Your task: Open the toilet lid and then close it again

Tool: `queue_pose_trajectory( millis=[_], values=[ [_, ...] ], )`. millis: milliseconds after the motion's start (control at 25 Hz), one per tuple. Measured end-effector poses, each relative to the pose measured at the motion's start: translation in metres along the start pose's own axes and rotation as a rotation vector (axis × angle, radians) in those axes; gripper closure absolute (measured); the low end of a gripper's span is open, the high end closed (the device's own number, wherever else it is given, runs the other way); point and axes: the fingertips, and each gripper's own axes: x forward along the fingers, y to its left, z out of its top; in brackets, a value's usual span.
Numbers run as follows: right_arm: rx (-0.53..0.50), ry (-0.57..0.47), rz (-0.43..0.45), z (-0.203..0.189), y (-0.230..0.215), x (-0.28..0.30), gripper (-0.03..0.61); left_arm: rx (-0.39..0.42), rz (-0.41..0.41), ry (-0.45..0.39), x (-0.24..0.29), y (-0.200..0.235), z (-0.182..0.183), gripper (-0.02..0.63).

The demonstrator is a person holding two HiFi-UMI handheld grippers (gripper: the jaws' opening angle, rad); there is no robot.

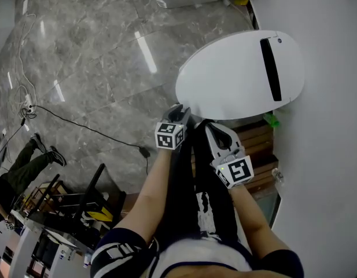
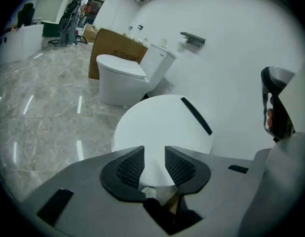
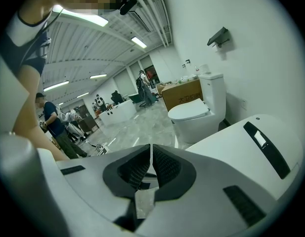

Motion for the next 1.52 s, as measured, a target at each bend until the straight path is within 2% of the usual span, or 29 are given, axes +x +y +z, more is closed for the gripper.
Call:
queue_pose_trajectory(
  millis=[160,440,640,840,1120,1360,1520],
  values=[
    [0.012,0.010,-0.008,-0.008,-0.004,0.001,0.568,-0.046,0.031,0.037,0.011,0.019,-0.009,0.462],
    [0.025,0.025,-0.008,-0.014,-0.007,0.005,0.568,-0.012,0.058,0.124,0.026,0.037,-0.028,0.442],
    [0.023,0.026,-0.002,-0.012,-0.009,0.009,0.568,-0.070,0.074,0.162,0.035,0.051,-0.040,0.433],
    [0.018,0.027,-0.006,-0.010,-0.015,0.012,0.568,-0.142,0.033,0.181,0.048,0.057,-0.045,0.418],
    [0.013,0.054,0.001,-0.019,-0.021,0.015,0.568,-0.296,-0.057,0.174,0.058,0.059,-0.044,0.404],
    [-0.019,0.078,0.013,-0.031,-0.023,0.024,0.568,-0.304,-0.078,0.230,0.065,0.063,-0.049,0.385],
    [-0.036,0.086,0.009,-0.032,-0.026,0.028,0.568,-0.362,-0.108,0.230,0.066,0.067,-0.050,0.385]
  ],
)
